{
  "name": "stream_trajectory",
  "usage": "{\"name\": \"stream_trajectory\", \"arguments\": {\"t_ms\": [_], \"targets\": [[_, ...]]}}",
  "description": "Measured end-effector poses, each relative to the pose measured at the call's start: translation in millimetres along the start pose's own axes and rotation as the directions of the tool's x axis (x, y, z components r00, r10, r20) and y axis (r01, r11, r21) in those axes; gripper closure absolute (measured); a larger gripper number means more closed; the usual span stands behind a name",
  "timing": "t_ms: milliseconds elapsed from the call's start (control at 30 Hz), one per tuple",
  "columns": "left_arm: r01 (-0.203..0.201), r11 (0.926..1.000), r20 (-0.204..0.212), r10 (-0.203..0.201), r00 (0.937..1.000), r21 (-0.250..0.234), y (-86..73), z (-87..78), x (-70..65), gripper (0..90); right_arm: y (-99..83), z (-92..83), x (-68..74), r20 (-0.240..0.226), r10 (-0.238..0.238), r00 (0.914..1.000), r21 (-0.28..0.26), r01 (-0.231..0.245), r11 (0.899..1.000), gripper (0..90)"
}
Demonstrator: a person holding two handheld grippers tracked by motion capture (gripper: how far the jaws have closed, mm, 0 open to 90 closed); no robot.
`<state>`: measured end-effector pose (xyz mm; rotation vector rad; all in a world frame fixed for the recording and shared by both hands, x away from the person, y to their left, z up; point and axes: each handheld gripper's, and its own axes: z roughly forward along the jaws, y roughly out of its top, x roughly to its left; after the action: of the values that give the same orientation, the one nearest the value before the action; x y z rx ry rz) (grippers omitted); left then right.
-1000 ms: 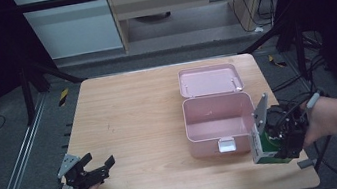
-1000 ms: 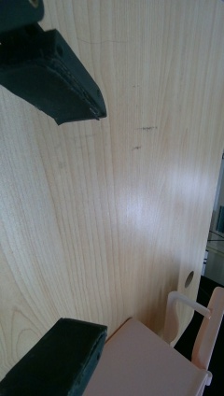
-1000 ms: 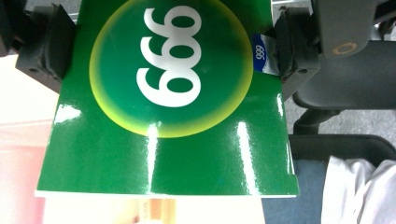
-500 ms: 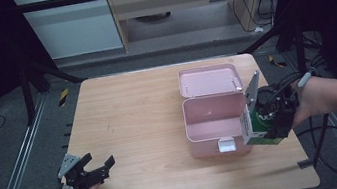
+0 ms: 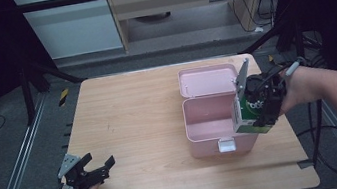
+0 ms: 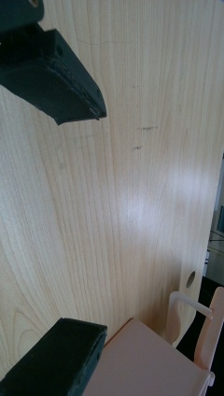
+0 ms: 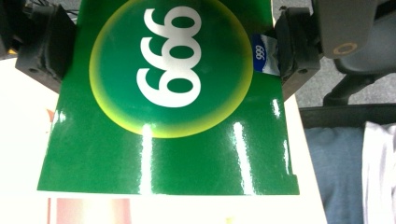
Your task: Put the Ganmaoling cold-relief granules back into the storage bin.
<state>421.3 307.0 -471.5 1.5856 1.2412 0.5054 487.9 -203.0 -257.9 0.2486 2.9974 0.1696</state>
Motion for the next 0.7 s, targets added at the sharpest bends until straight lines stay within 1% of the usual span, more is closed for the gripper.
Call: {"name": "stream_trajectory", "arguments": {"t_ms": [67,100,200,300,433,467,567,633,700], "targets": [[-0.001,1.0000,0.001,0.001,1.0000,0.000,0.0,0.0,-0.3,0.0,2.8,0.4,-3.3,0.003,-0.004,1.0000,-0.010,0.004,1.000,17.7],[-0.002,1.0000,0.003,0.002,1.0000,0.002,0.1,0.0,-0.4,0.0,4.4,0.3,-4.5,0.002,-0.003,1.0000,-0.010,0.003,1.000,17.7],[-0.003,1.0000,0.008,0.003,1.0000,0.008,0.1,0.4,-0.3,0.0,8.7,2.4,-8.9,0.017,-0.019,0.9997,-0.008,0.019,1.000,17.7],[-0.004,0.9999,0.012,0.004,0.9999,0.010,0.1,0.3,-0.4,0.0,12.5,7.4,-12.4,0.023,-0.016,0.9996,0.003,0.016,1.000,17.7],[-0.005,1.0000,0.013,0.005,0.9999,0.006,0.3,-0.5,-0.5,0.0,16.2,14.0,-18.2,0.030,-0.043,0.9986,0.010,0.043,0.999,17.7],[-0.005,1.0000,0.012,0.005,0.9999,0.005,0.2,-0.7,-0.6,0.0,16.9,15.4,-19.0,0.031,-0.039,0.9988,0.010,0.038,0.999,17.7],[-0.006,1.0000,0.013,0.006,0.9999,0.003,0.2,-0.9,-1.0,0.0,18.7,20.3,-22.2,0.035,-0.062,0.9975,0.014,0.061,0.998,17.7],[-0.010,0.9999,0.013,0.010,0.9999,0.005,0.1,-0.8,-1.3,0.0,20.1,24.3,-24.3,0.032,-0.067,0.9972,0.016,0.067,0.998,17.7],[-0.011,0.9999,0.013,0.011,0.9998,0.003,0.1,-0.8,-1.8,0.0,21.4,30.0,-26.0,0.029,-0.083,0.9961,0.021,0.083,0.996,17.7]]}}
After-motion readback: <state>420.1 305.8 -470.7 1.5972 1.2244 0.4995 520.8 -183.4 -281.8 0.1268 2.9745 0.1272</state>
